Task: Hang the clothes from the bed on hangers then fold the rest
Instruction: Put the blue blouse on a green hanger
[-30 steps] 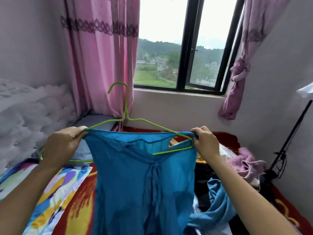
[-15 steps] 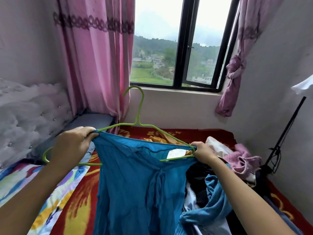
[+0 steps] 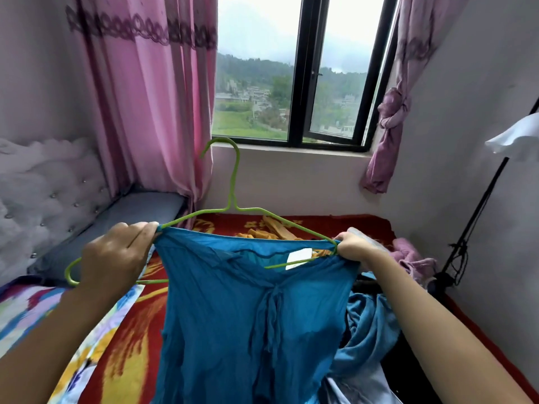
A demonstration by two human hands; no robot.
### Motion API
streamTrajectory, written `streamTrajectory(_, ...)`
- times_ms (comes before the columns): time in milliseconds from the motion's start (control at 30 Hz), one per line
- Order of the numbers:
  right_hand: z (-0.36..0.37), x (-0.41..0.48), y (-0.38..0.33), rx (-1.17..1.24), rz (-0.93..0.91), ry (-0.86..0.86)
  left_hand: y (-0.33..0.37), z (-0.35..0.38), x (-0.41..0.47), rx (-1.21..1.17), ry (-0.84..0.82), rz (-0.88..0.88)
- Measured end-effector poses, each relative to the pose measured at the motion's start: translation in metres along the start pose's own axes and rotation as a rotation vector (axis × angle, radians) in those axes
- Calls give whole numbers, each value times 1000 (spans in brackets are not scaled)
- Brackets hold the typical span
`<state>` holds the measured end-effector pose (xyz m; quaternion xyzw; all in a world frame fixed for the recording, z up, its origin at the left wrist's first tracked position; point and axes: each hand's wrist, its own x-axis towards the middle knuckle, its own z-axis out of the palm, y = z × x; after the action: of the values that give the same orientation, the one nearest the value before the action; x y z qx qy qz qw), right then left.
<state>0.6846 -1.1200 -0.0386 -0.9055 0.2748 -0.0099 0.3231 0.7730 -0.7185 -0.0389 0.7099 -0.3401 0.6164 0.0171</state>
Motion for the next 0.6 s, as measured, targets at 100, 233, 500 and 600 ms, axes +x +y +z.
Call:
streamTrajectory(100,-26,-8,-5,229,9,-136,-2,0,-2,16,24,22)
streamTrajectory(233,-63,-13,-9,233,-3,-306,-6,2,-5,3,16,151)
streamTrajectory(500,-34,-40,-75,79,-275,-47,12,7,23,-156,-166,-202)
streamTrajectory(600,-20,-44,-79,-4,-333,-133,16,3,39,-239,-125,-271)
